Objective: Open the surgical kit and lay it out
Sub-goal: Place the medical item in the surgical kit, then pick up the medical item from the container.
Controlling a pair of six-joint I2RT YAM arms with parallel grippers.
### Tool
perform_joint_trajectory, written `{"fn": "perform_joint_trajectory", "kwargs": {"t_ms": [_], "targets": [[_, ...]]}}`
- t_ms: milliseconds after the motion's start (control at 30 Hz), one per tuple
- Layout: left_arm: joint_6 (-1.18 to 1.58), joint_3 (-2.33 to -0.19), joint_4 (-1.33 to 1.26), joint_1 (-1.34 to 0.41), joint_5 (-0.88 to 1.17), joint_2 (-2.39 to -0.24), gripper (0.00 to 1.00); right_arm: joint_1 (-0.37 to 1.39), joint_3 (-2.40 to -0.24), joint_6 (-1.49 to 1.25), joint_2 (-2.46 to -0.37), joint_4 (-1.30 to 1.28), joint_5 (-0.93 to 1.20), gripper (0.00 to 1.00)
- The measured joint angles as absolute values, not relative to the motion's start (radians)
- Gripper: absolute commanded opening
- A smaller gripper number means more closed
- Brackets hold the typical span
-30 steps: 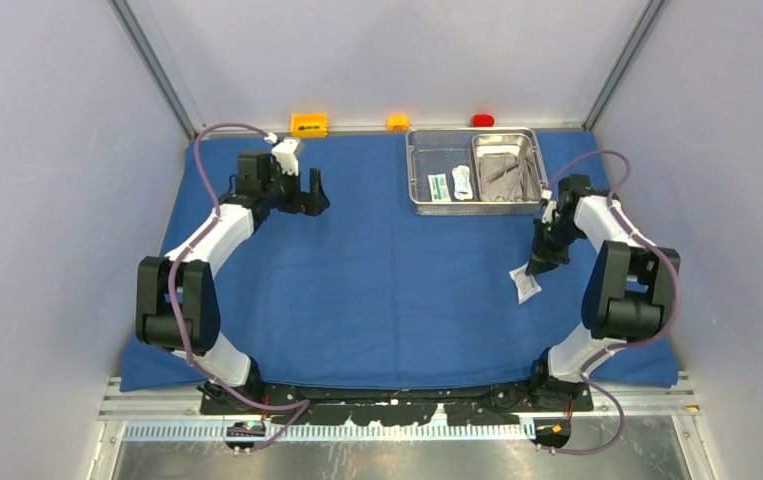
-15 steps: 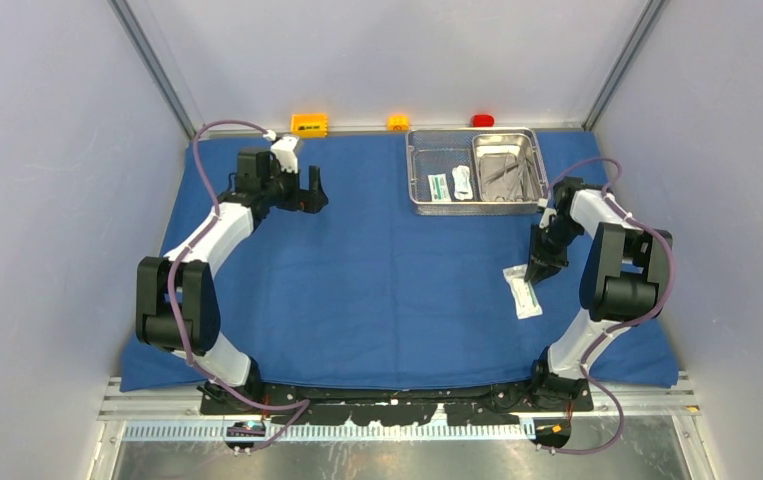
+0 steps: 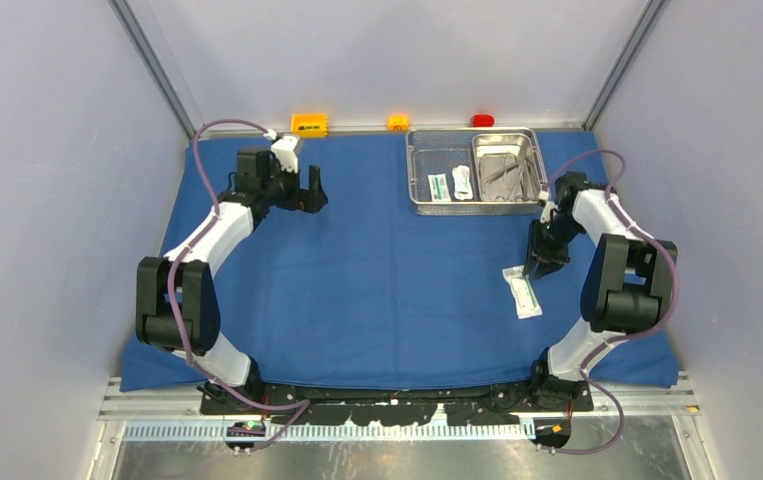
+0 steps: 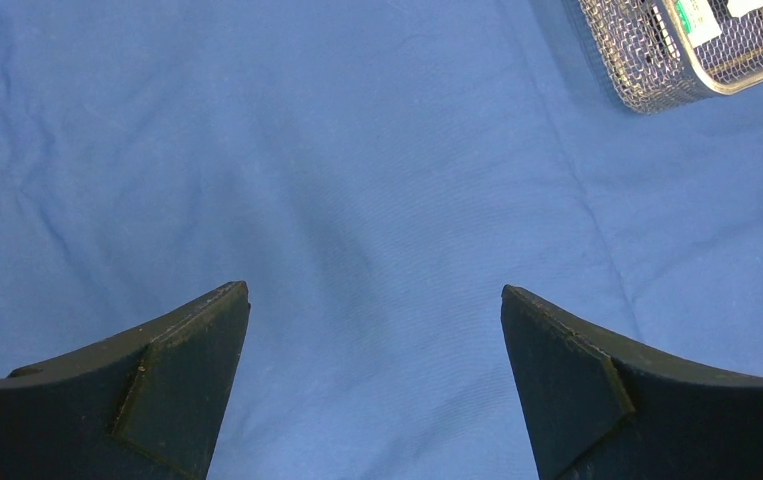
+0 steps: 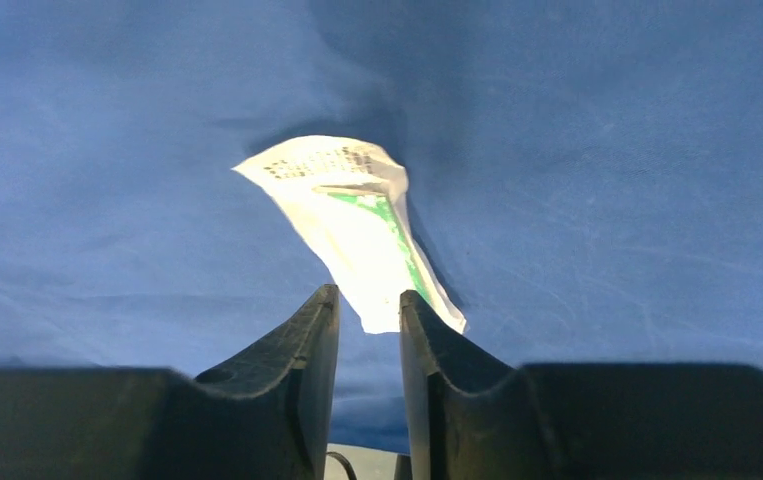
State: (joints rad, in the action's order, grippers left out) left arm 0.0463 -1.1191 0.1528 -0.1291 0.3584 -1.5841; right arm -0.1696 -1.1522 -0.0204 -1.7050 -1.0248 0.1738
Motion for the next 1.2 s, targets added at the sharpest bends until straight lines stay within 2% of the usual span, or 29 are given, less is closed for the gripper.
{"fn": "perform_joint_trajectory", "kwargs": {"t_ms": [167,233,400,567,1200], "targets": [[0.043,-1.119,0.154,-0.129,0.347,-1.584,1.00,-0.099,-1.227,-0.033,-1.618,-0.972,0.181,0.53],[0.040,-1.119,0.154,-0.129,0.337,-1.584,1.00,-0.054,-1.287,-0.039,-1.604,-0.936,0.176,0.55],[0.025,-1.119,0.160,-0.129,0.322,-1.573,1.00,0.084,-1.460,-0.056,-1.627,-0.825,0.133,0.55],[0.018,-1.118,0.172,-0.129,0.321,-1.537,1.00,0.165,-1.614,-0.056,-1.755,-0.762,0.104,0.55],[-0.008,-1.118,0.177,-0.129,0.314,-1.507,1.00,0.265,-2.159,-0.072,-2.324,-0.732,0.035,0.54]]}}
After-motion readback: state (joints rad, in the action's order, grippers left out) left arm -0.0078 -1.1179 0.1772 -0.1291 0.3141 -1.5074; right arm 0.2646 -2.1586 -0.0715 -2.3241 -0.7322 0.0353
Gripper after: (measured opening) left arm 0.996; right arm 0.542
